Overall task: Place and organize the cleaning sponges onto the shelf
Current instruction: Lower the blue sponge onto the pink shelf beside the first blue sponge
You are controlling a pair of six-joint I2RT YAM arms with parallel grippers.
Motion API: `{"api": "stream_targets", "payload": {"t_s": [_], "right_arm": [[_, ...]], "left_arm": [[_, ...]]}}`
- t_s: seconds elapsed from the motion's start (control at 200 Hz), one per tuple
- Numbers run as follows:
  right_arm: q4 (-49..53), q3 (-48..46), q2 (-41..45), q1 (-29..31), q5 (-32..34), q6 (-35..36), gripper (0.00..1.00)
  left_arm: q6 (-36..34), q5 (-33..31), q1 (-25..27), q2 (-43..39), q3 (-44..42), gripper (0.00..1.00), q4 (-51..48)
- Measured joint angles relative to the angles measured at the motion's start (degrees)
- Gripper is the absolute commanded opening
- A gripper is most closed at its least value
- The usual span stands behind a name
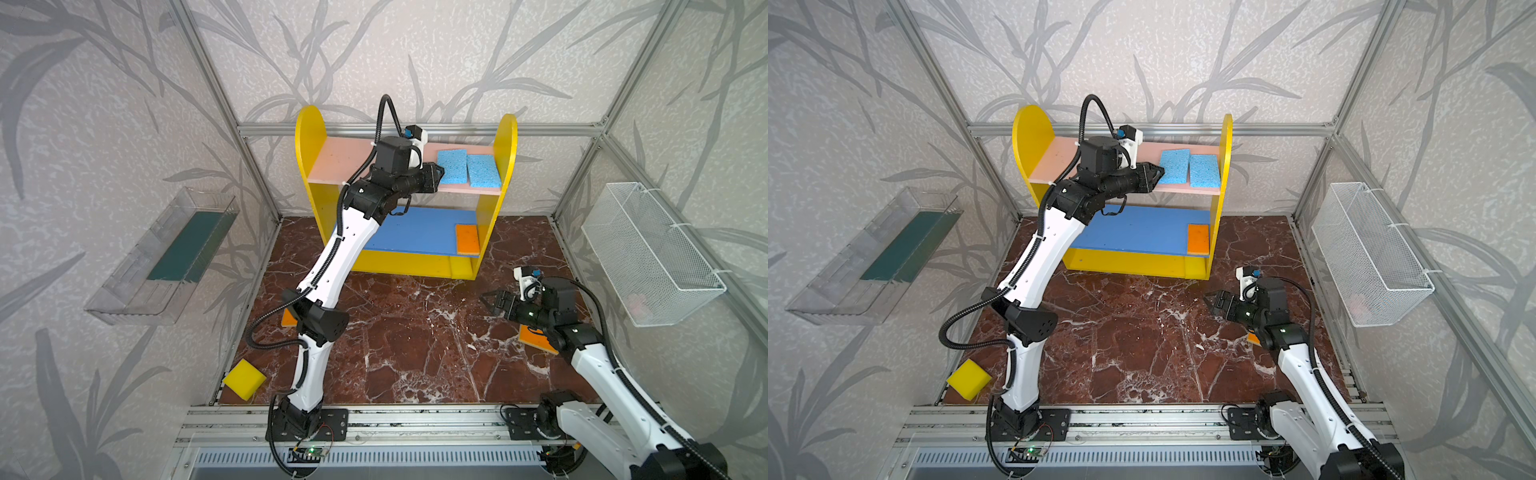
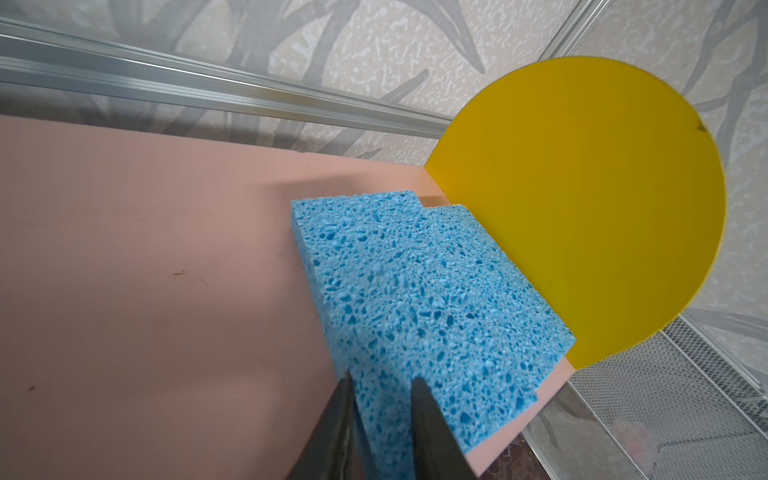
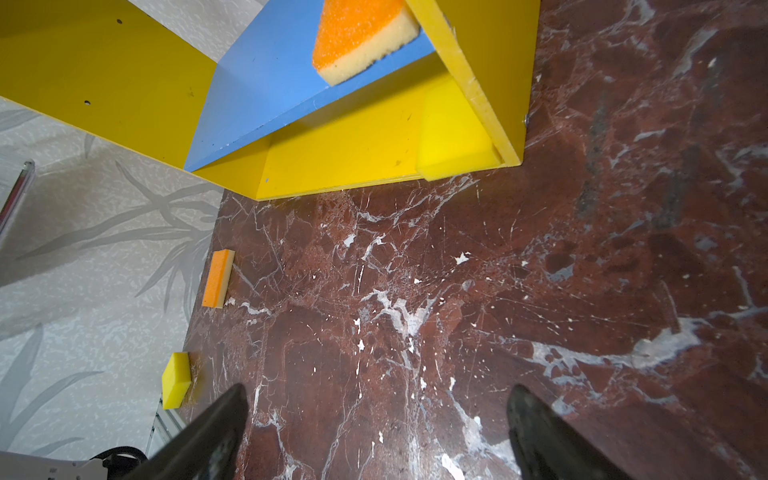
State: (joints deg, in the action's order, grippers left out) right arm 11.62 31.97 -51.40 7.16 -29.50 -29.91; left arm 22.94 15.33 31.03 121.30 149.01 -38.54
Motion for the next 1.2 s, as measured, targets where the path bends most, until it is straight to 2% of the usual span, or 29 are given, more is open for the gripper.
{"api": "stream_targets", "payload": {"t_s": [0.3,0.54,0.9,1.204], "right_arm": [[0.0,0.0,0.0,0.0,0.02,-0.02,0.95],[0.0,0.0,0.0,0.0,0.04,-0.02,0.95],[-0.02,-0.13,0.33,0.0,0.09,0.0,0.95],[0.02,-0.66,0.48,0.0,0.5,0.0,0.95]], "left_arm": [[1.11,-0.24,0.0,0.0,-0.24,0.0,0.02],[1.81,-1.25,0.02,-0.37,-1.75,0.0,1.16],[4.2,-6.97,0.5,-6.54,-13.49,0.0,8.57],[4.96,-8.02,0.48,-6.73,-12.74,0.0,7.32]]}}
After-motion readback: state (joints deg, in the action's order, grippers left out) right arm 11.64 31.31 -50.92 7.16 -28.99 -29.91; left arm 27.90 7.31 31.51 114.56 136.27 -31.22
